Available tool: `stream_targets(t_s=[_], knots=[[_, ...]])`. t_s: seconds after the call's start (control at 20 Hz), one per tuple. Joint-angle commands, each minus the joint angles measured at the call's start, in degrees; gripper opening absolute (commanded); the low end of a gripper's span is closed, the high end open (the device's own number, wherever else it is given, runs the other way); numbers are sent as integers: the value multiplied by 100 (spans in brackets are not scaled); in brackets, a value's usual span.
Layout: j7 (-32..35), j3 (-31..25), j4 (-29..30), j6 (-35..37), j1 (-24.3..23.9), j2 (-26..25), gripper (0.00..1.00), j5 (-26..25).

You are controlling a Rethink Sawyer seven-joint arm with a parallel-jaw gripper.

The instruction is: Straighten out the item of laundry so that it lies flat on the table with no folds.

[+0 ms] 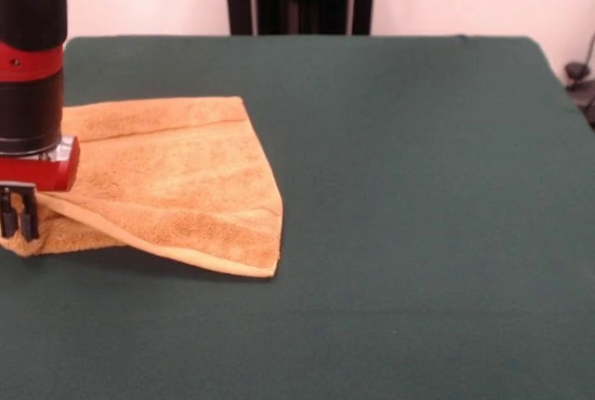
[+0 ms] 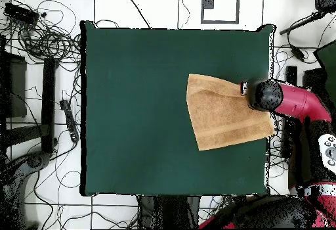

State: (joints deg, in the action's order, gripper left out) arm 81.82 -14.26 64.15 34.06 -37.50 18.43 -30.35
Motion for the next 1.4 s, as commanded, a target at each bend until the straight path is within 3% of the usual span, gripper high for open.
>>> stream_targets(t_s=[0.05,0.55,1.4], knots=[[548,-438,734,-315,673,-632,0,101],[1351,-281,744,-910,953,-979,0,415],[871,-268,737,-1048,858,-1065,0,569]])
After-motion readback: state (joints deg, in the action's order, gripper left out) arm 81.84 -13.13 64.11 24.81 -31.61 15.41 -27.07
